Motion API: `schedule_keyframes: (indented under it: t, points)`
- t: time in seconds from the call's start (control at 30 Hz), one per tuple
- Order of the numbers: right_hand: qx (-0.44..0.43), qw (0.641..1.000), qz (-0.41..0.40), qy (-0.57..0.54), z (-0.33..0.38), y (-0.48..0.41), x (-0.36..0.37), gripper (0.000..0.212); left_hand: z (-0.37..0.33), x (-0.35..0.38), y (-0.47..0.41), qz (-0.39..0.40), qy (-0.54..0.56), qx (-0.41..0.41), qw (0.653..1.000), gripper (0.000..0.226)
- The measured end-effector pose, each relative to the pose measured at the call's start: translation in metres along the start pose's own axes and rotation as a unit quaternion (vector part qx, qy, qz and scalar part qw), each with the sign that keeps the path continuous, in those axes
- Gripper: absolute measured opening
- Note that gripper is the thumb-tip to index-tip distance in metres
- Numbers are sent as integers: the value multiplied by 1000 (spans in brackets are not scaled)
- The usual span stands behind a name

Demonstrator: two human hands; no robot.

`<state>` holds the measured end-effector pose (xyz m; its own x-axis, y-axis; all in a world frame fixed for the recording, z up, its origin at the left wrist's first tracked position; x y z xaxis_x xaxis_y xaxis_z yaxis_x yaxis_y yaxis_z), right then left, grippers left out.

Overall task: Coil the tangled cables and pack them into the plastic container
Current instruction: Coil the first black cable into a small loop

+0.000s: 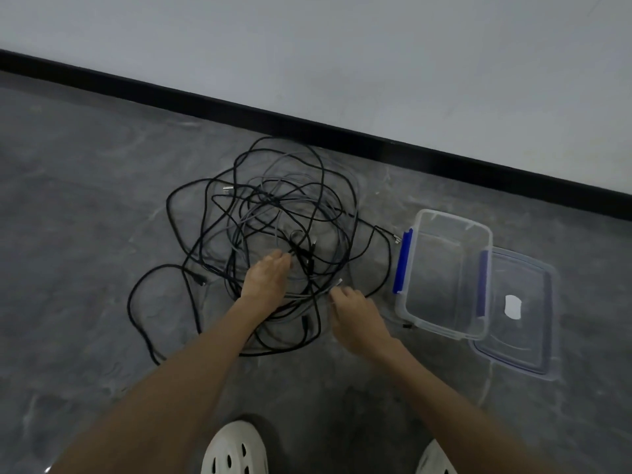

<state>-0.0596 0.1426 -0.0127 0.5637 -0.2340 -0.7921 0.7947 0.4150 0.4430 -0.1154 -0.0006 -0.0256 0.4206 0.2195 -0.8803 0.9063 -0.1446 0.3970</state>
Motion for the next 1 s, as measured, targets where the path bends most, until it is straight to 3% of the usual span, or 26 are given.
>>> schedule_keyframes:
  t: [0.1, 0.2, 0.3, 0.37, 0.43, 0.53, 0.57, 0.6, 0.7, 0.83, 1.0]
  points:
    - [28, 989, 11, -147, 0, 0, -16, 17, -20, -27, 13, -24, 119, 61, 991, 25]
    - [68, 958, 15, -277, 1, 5, -39, 19, -43, -53, 28, -15, 260, 67, 963, 28]
    - [66, 923, -11, -379, 8, 15, -72, 46, -70, -79, 40, 2, 364, 50, 930, 33]
    - [66, 892, -43, -446, 10, 27, -98, 53, -90, -97, 54, -6, 385, 57, 921, 31]
    - [85, 830, -44, -550, 11, 44, -114, 52, -109, -114, 74, -11, 387, 79, 919, 29]
    - [83, 687, -14, -722, 24, 73, -131, 31, -136, -141, 110, -31, 359, 134, 923, 24]
    - [83, 660, -13, -747, 29, 84, -139, 22, -143, -148, 120, -37, 344, 154, 926, 21]
    - [87, 652, -23, -753, 31, 94, -147, 17, -150, -154, 130, -38, 326, 170, 929, 17]
    - [86, 683, -116, -716, 29, 127, -180, 12, -161, -167, 154, -34, 272, 197, 941, 18]
    - [-4, 640, -114, -760, 43, 163, -207, 8, -169, -185, 182, -43, 268, 226, 935, 24]
    - [-4, 618, -143, -773, 39, 189, -231, 19, -195, -193, 207, 1, 305, 255, 918, 25]
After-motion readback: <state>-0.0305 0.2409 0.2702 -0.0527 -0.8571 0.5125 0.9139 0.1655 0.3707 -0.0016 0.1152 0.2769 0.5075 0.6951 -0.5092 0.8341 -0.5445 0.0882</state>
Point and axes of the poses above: each hand's wrist, its own y-axis away from the middle knuckle, its own x-axis out of the palm, z = x × y, the point moved 9 cm from there along -y, towards the middle knuckle, and after that the axes turned 12 degrees about z, right-handed, at the moved point
